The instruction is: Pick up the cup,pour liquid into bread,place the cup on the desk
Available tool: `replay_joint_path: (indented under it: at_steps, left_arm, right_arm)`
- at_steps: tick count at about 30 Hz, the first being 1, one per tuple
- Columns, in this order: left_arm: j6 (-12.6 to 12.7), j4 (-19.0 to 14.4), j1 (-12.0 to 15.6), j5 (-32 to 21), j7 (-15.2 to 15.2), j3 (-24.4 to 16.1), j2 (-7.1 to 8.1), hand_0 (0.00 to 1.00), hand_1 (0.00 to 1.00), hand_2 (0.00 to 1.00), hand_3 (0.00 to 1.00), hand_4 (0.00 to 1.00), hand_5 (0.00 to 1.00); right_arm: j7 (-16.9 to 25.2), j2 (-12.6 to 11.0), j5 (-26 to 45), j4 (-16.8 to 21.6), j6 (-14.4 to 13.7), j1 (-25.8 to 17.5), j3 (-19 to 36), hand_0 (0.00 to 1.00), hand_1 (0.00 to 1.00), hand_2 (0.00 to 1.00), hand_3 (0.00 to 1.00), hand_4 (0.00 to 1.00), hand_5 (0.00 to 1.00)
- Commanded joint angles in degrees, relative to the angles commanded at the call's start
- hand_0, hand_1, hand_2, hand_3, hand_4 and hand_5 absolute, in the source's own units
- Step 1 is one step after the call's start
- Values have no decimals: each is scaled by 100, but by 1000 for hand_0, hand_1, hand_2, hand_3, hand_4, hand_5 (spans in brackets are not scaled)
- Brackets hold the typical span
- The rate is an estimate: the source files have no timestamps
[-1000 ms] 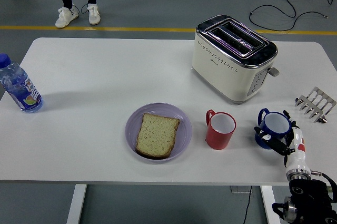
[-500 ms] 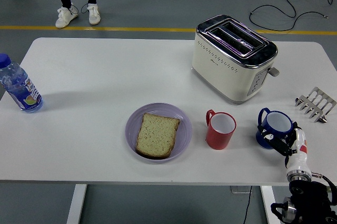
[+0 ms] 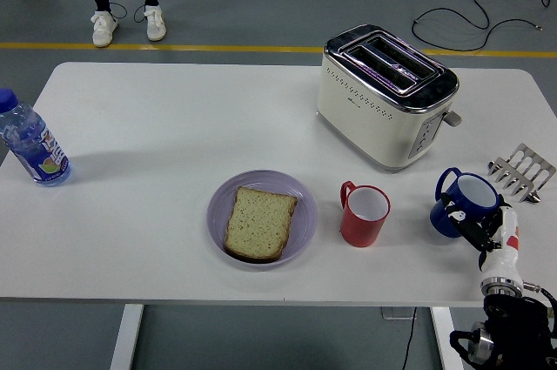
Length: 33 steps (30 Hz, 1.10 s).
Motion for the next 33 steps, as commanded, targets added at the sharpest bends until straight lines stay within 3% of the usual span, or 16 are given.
replay_joint_path:
  at_steps: [14, 23, 33]
  left_arm:
    - [3, 0, -22, 21, 3, -35, 16, 655, 691, 711, 605, 341, 925]
    - [9, 0, -47, 74, 11, -88, 30, 655, 692, 711, 605, 341, 925]
    - [6, 0, -73, 91, 16, -80, 49, 655, 692, 712, 605, 341, 925]
  right_arm:
    - [-279, -313, -465, 1262, 0, -86, 252, 334, 382, 522, 526, 761, 52]
    - [-795, -456, -1020, 1860, 0, -91, 277, 317, 339, 509, 525, 751, 41]
    - [-1768, -549, -1534, 2468, 0, -128, 216, 317, 332, 506, 526, 754, 23]
